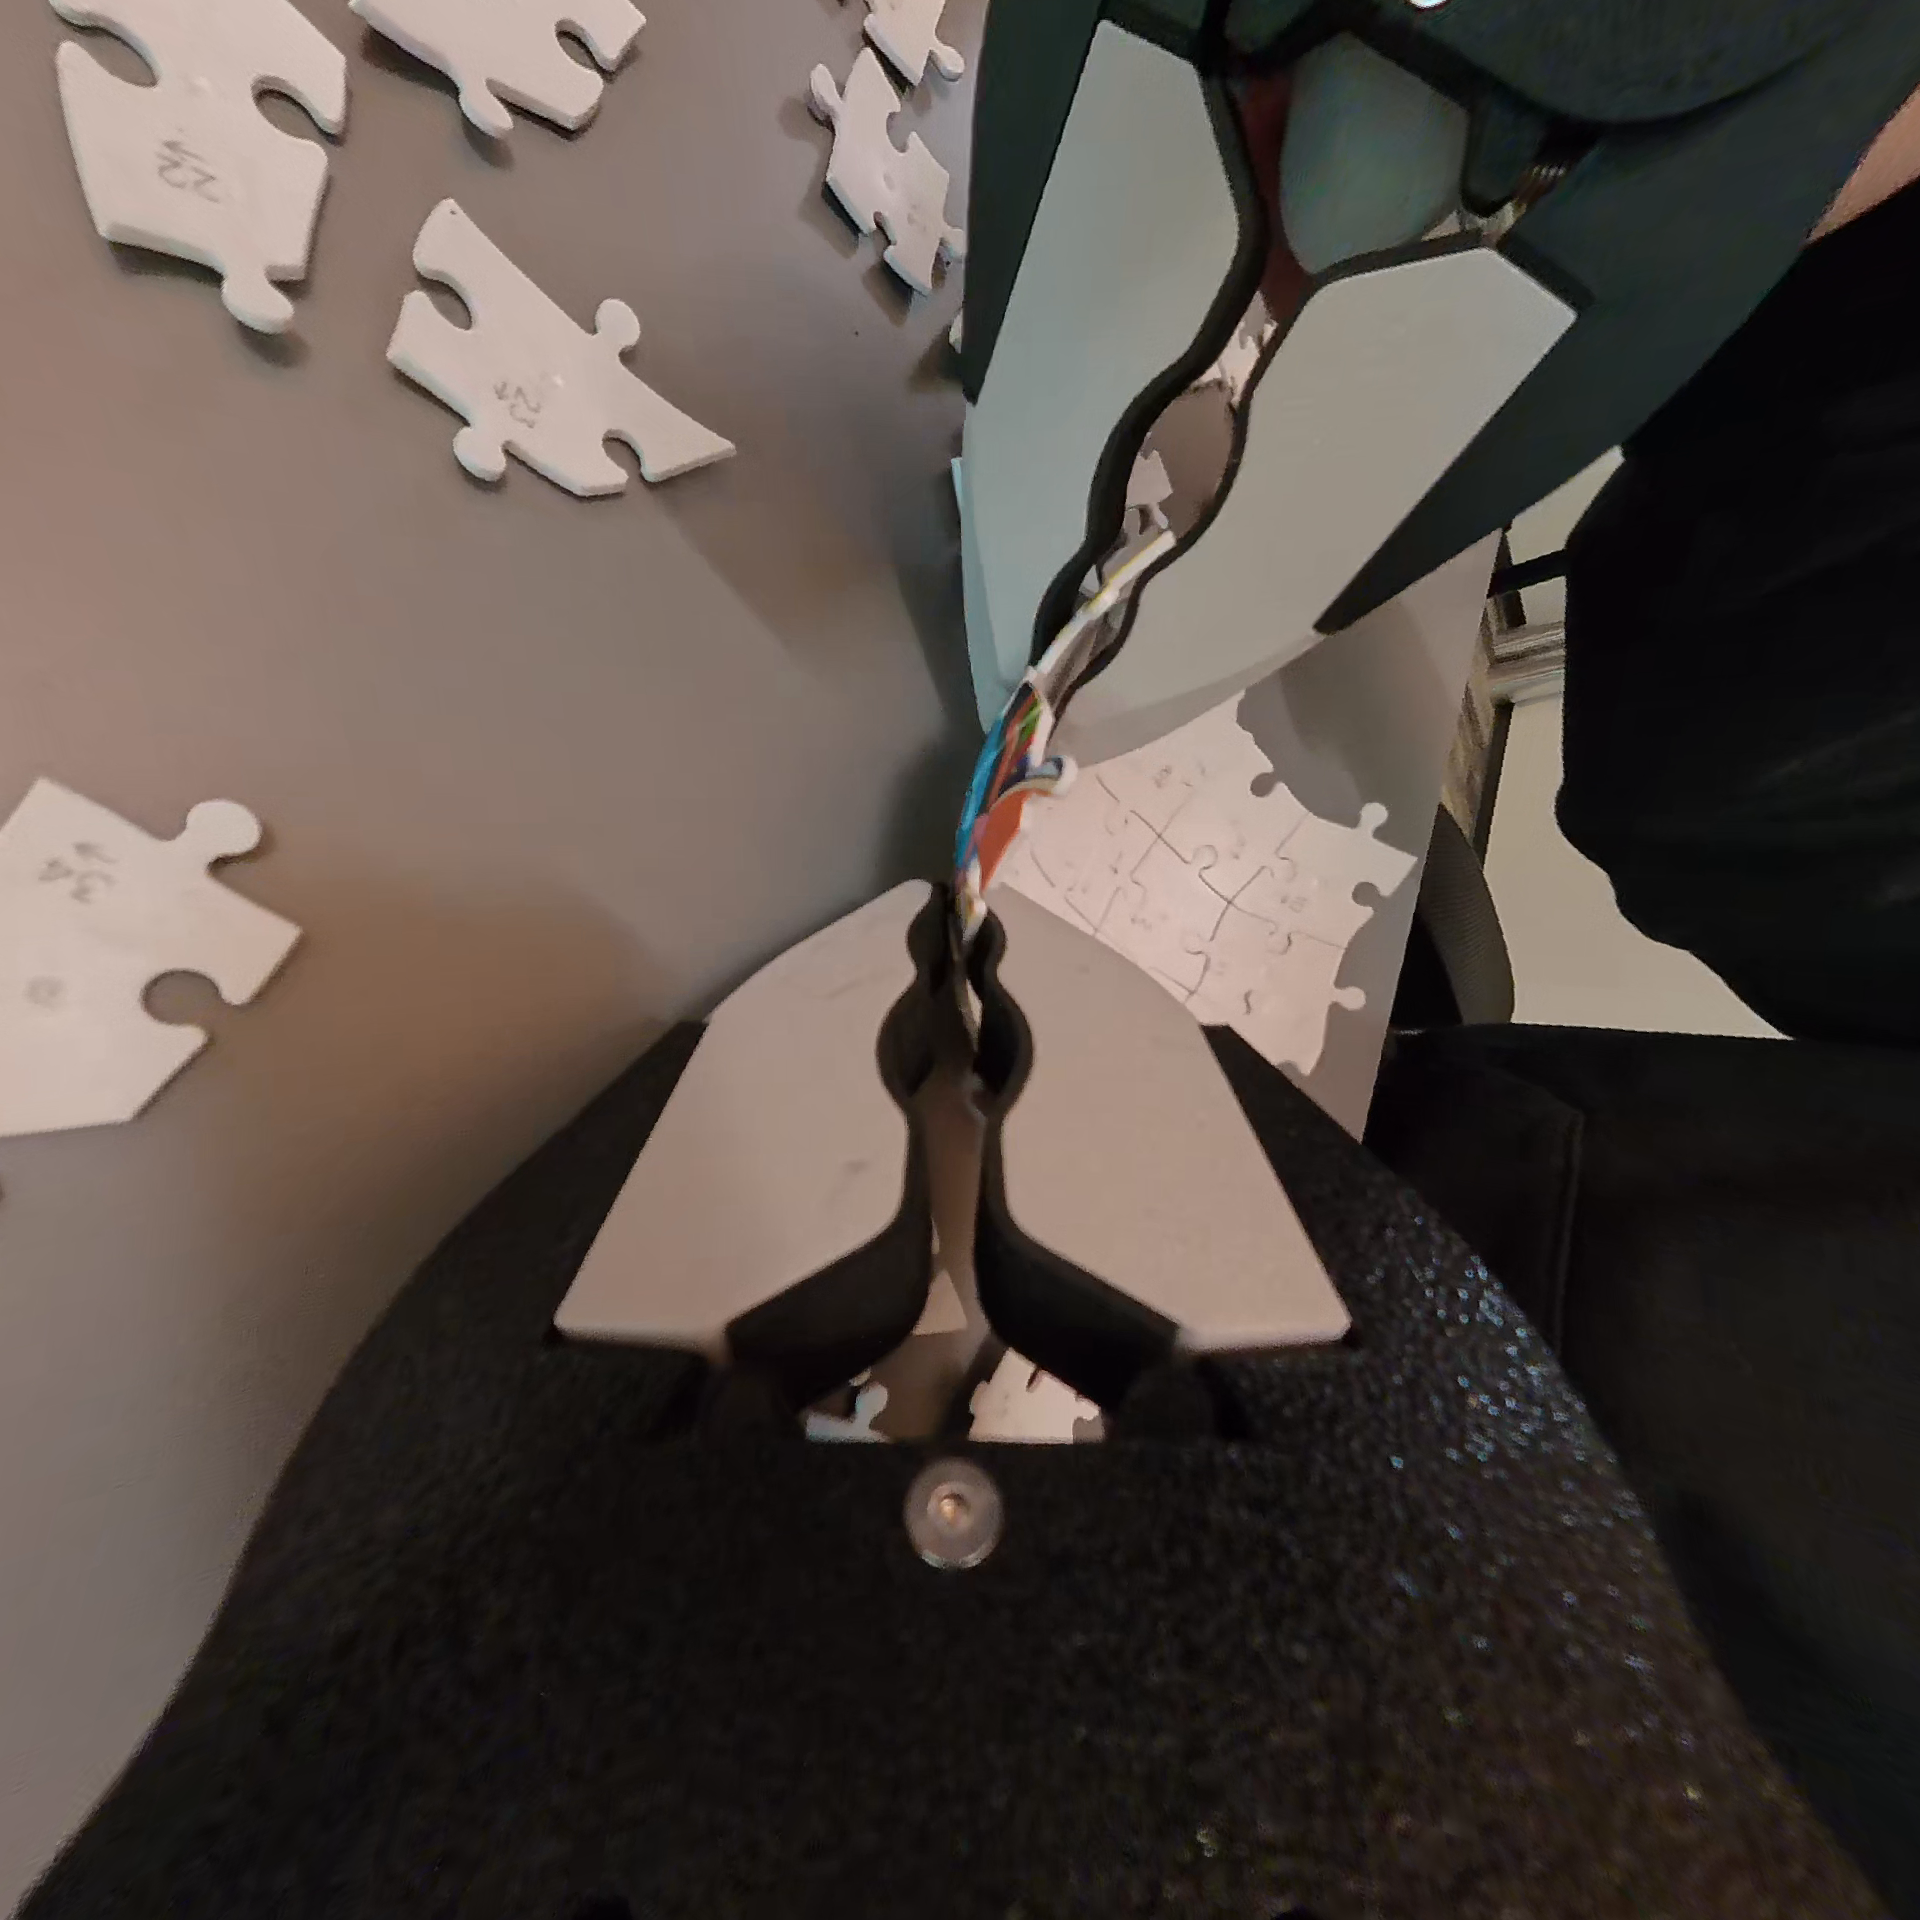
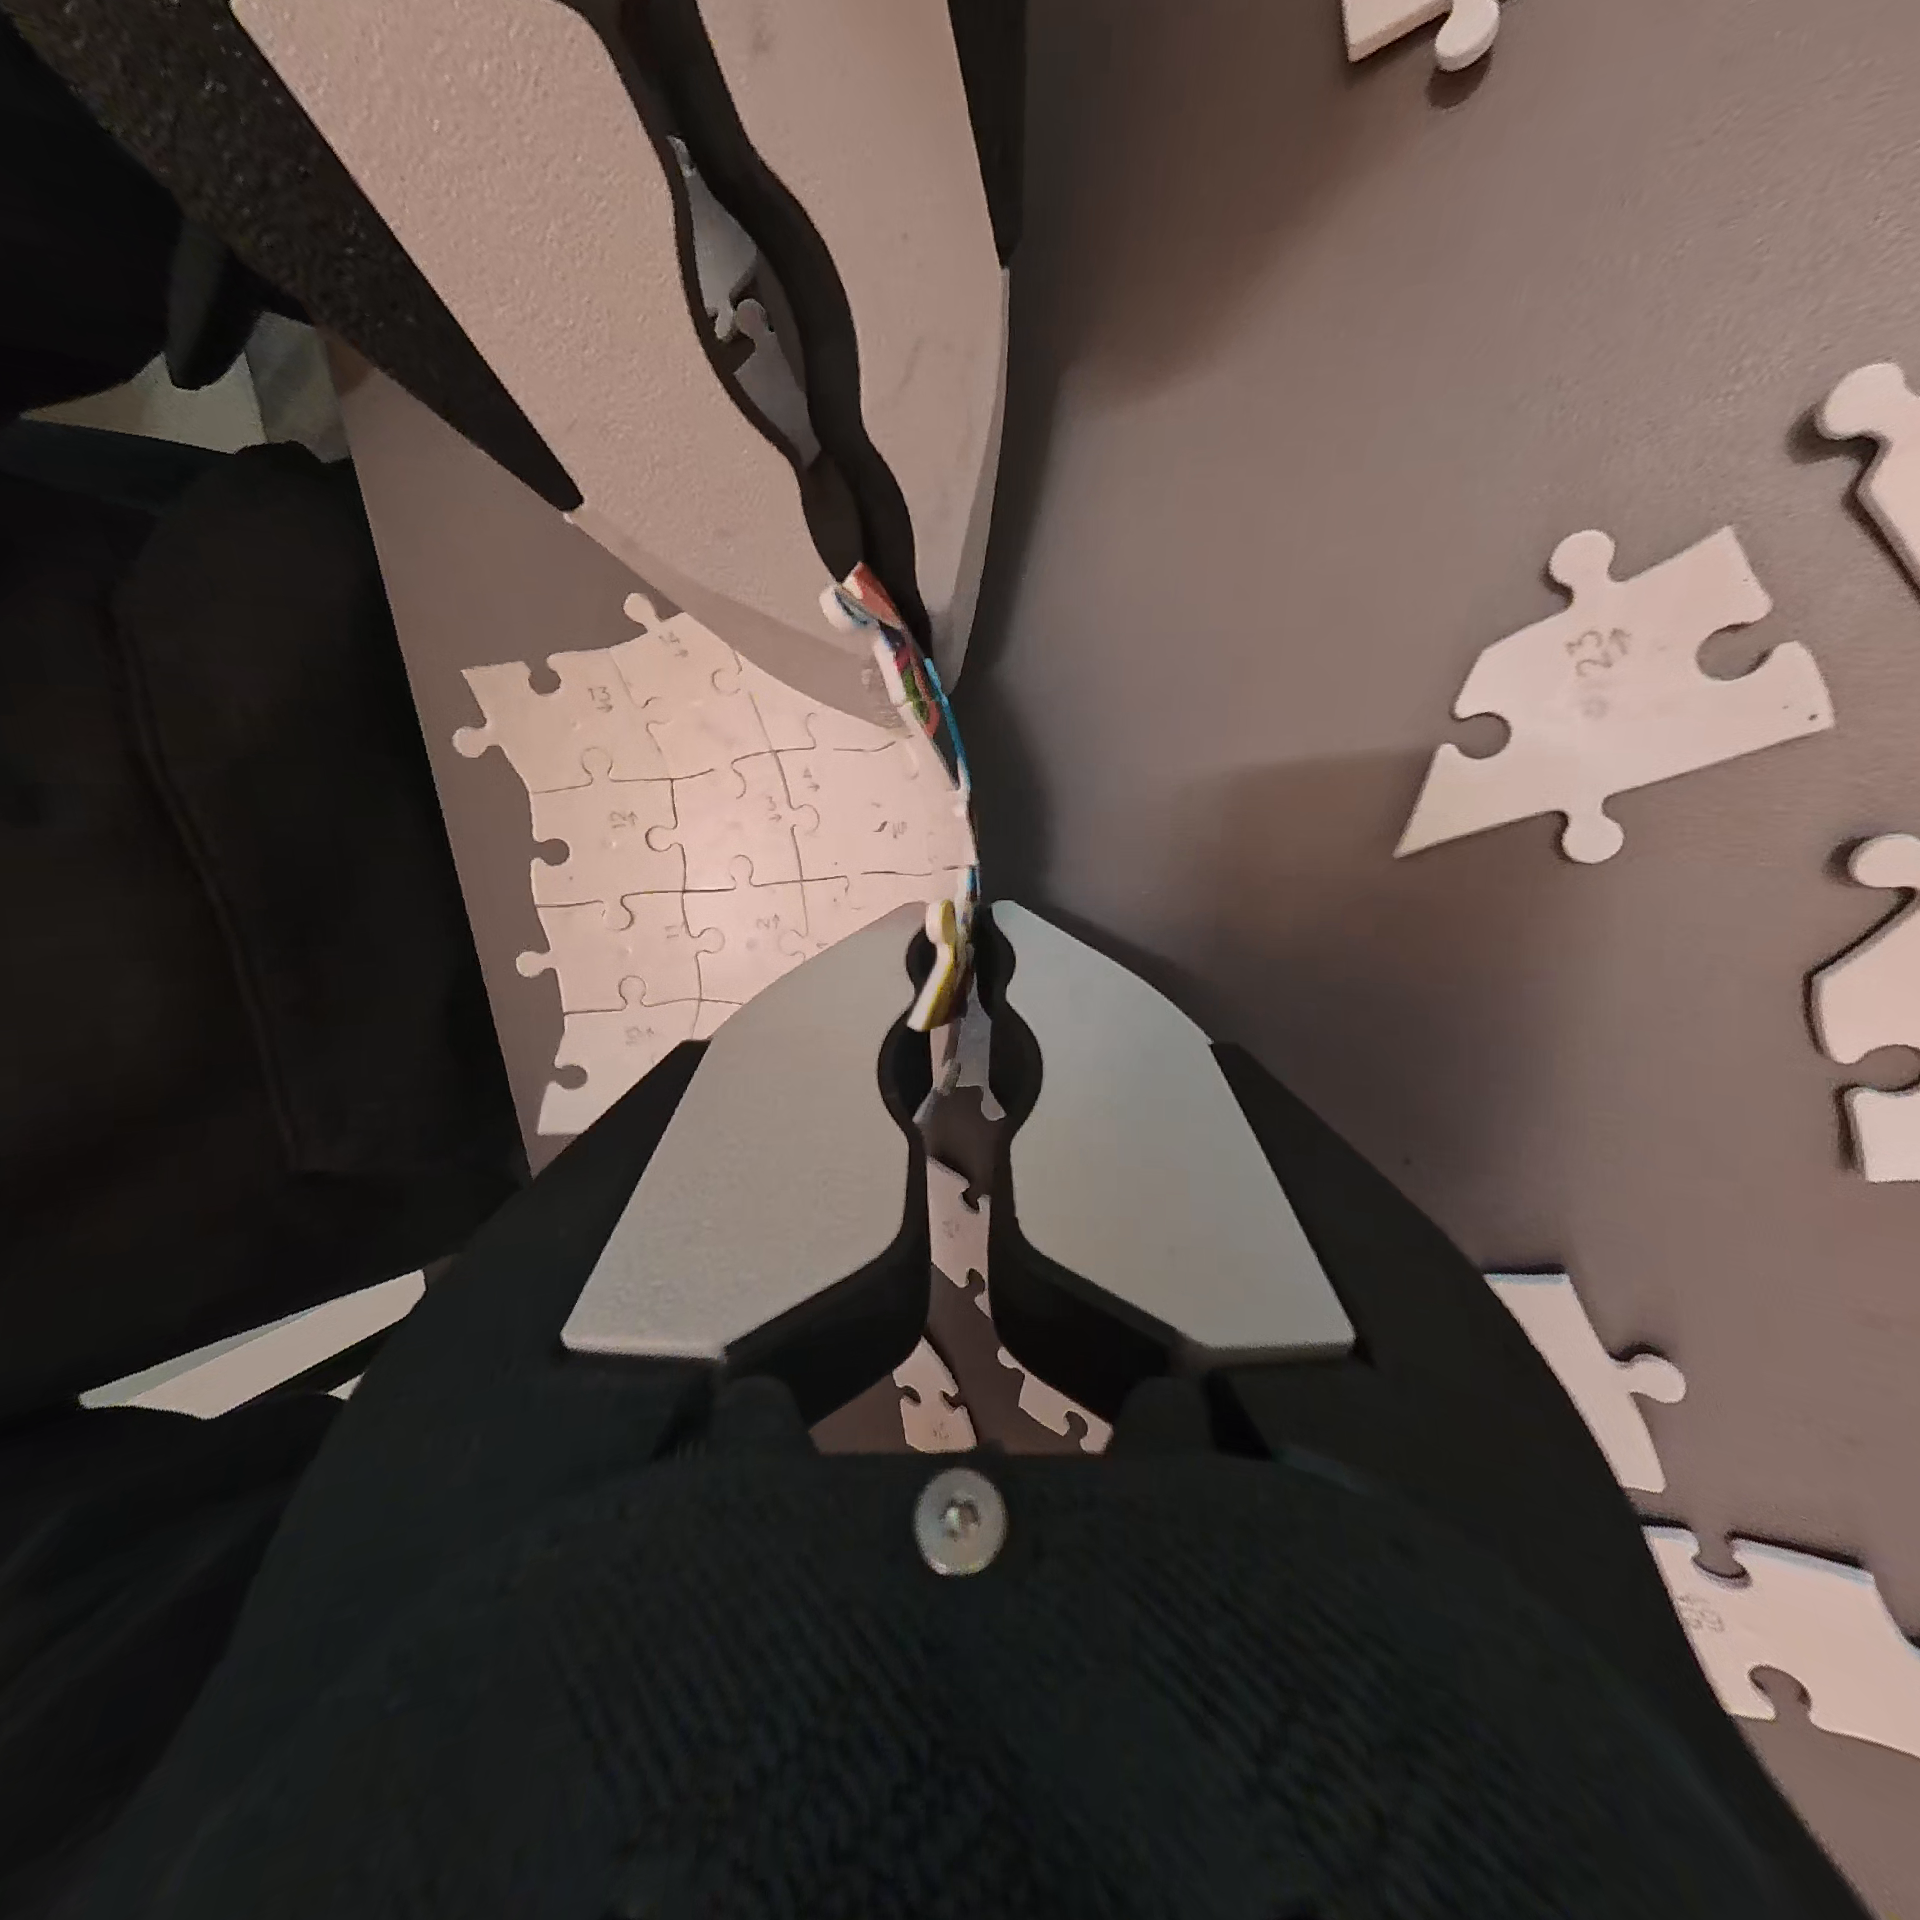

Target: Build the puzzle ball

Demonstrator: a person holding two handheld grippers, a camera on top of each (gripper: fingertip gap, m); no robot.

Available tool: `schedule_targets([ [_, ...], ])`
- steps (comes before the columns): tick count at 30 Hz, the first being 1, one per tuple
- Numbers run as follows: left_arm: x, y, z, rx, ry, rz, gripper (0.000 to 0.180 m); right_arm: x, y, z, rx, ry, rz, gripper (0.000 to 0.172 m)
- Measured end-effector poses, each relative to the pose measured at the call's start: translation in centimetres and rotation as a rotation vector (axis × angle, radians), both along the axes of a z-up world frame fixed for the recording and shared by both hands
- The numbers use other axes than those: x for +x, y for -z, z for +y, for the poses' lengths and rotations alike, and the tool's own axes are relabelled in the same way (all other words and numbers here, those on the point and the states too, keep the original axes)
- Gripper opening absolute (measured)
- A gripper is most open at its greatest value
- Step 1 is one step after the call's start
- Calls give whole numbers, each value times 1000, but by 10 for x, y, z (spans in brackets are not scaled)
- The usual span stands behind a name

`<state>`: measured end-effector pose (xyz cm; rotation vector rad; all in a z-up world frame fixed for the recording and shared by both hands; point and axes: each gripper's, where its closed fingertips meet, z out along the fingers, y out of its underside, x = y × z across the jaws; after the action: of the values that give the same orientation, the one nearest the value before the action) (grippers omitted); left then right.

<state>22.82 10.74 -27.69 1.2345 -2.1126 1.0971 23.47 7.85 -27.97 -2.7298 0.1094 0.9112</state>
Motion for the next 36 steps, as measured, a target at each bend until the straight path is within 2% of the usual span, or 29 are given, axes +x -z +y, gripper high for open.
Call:
schedule_targets([
  [8, 0, -1, 0, -10, -8, -8, 1, 1, 0, 0, -12, -6, 5, 4],
  [13, 6, -1, 3, -6, -45, -18, 2, 9, -2, 4, 45, 33, -22, 5],
  [14, 6, -1, 3, -9, -50, -20, 1, 11, -4, 3, 52, 41, -25, 7],
  [15, 6, -1, 3, -10, -50, -20, 2, 13, -4, 0, 52, 40, -37, 16],
  [21, 7, -1, 3, -7, -54, -40, 3, 12, -7, 3, 136, 16, -54, 19],
  [25, 7, -1, 2, -3, -53, -39, 2, 12, -3, 7, 132, 12, -70, 4],
  [33, 6, 0, 2, 0, -41, -25, 2, 11, -3, 6, 90, 26, -30, 4],
  [36, 9, -1, 3, -2, -67, -25, 2, 19, -3, 10, 124, 39, -88, 3],
])
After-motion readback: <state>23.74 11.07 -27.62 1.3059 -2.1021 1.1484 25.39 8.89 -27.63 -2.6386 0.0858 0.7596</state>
